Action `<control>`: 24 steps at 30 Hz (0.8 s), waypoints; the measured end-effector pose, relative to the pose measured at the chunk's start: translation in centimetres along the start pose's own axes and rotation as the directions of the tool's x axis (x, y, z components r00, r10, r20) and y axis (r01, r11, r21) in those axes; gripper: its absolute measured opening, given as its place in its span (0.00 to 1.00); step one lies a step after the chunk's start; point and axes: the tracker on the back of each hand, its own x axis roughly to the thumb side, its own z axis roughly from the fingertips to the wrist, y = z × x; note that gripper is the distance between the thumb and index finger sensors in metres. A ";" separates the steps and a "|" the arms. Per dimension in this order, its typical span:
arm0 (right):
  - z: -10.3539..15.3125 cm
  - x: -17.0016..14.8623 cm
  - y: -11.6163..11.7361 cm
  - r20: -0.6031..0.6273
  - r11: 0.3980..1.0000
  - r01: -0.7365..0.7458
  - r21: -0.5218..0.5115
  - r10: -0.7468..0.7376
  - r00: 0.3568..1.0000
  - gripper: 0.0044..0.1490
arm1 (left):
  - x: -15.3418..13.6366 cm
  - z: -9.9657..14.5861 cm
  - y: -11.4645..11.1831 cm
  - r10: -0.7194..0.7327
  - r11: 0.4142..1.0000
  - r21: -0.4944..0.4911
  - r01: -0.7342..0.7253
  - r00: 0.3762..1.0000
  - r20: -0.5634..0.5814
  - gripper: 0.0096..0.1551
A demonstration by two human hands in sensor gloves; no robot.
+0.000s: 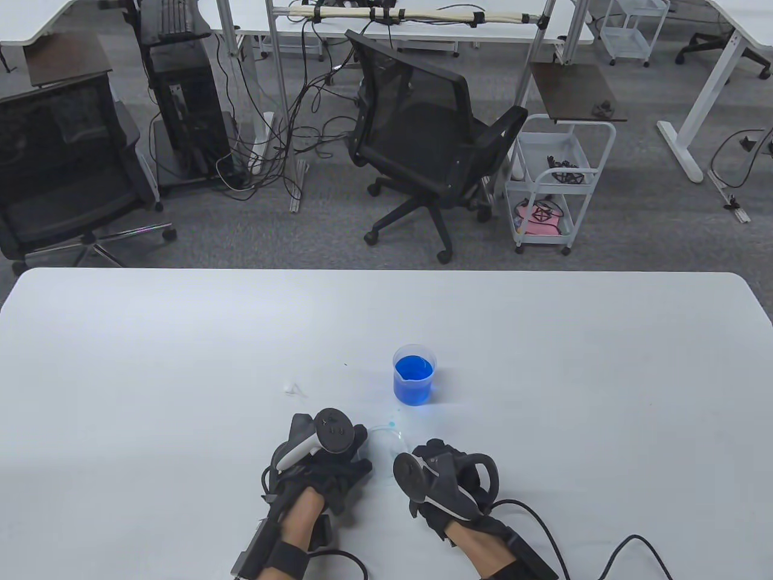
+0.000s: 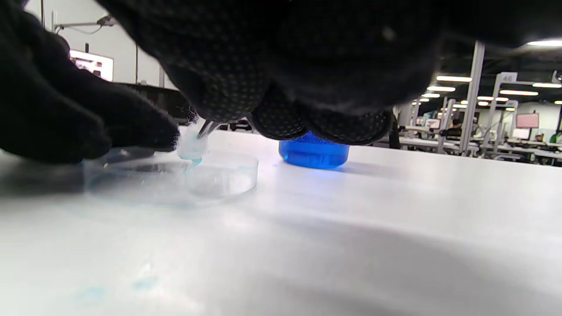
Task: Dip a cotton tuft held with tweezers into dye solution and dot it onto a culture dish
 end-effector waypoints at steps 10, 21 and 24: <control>-0.1 0.5 -0.3 0.005 1.000 0.003 -0.021 -0.003 1.000 0.25 | 0.0 0.0 0.0 -0.001 1.000 -0.002 0.001 1.000 0.001 0.41; -0.5 1.1 0.2 0.016 1.000 -0.002 -0.017 0.003 1.000 0.25 | 0.0 0.0 0.1 -0.002 1.000 -0.002 0.002 1.000 0.000 0.41; -0.4 1.2 0.8 0.022 1.000 -0.023 0.001 0.023 0.999 0.25 | 0.0 0.0 0.1 -0.002 1.000 -0.002 0.002 1.000 0.000 0.41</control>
